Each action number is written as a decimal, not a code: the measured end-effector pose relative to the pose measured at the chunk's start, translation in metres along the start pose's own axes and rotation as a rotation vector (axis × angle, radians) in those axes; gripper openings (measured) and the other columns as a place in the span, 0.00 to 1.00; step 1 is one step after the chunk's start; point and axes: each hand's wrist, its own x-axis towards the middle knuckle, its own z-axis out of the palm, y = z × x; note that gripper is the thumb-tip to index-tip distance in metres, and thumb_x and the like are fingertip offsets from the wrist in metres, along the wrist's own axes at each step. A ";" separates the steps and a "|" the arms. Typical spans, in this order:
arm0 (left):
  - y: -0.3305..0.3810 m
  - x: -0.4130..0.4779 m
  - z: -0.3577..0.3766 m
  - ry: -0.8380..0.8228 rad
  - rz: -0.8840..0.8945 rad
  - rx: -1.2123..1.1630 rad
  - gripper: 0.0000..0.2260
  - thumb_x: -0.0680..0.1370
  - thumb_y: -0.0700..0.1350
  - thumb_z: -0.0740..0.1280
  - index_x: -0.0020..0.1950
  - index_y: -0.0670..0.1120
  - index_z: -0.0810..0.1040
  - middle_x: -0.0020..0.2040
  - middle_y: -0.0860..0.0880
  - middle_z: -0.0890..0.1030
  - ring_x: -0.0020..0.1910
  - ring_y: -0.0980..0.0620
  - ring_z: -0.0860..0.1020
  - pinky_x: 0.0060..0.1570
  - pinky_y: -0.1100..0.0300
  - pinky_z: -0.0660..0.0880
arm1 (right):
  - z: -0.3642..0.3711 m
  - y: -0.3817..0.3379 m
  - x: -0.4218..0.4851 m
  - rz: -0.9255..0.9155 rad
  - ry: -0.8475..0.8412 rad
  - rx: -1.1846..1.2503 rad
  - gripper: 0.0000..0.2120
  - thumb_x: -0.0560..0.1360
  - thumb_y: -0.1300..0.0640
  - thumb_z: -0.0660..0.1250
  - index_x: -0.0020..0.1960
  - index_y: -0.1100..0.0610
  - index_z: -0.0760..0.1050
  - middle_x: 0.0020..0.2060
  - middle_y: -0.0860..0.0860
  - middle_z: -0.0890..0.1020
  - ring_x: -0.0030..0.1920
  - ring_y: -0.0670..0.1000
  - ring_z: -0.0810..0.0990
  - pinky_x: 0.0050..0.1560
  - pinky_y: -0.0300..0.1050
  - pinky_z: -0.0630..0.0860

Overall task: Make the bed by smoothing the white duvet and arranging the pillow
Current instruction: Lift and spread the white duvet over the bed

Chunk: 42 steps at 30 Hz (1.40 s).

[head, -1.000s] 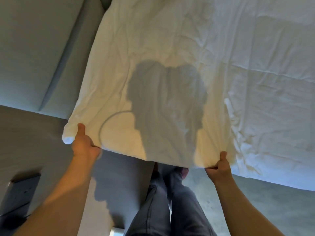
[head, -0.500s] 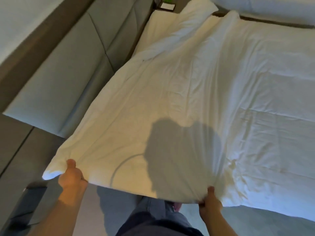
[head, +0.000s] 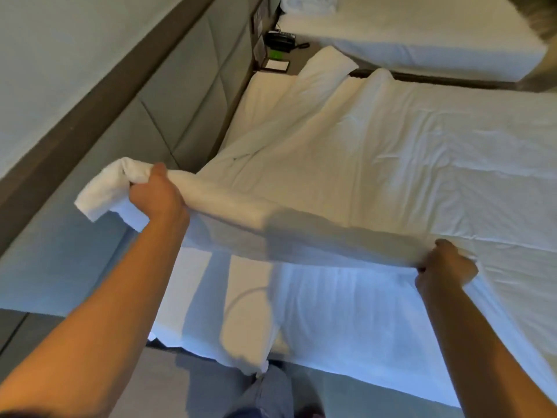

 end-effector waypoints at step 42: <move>-0.253 0.220 0.121 -0.136 -0.538 0.100 0.24 0.78 0.54 0.73 0.73 0.52 0.76 0.65 0.48 0.83 0.60 0.45 0.82 0.64 0.38 0.76 | 0.231 0.147 0.195 0.602 -0.007 0.413 0.33 0.65 0.29 0.78 0.63 0.47 0.80 0.54 0.51 0.88 0.54 0.59 0.87 0.54 0.67 0.84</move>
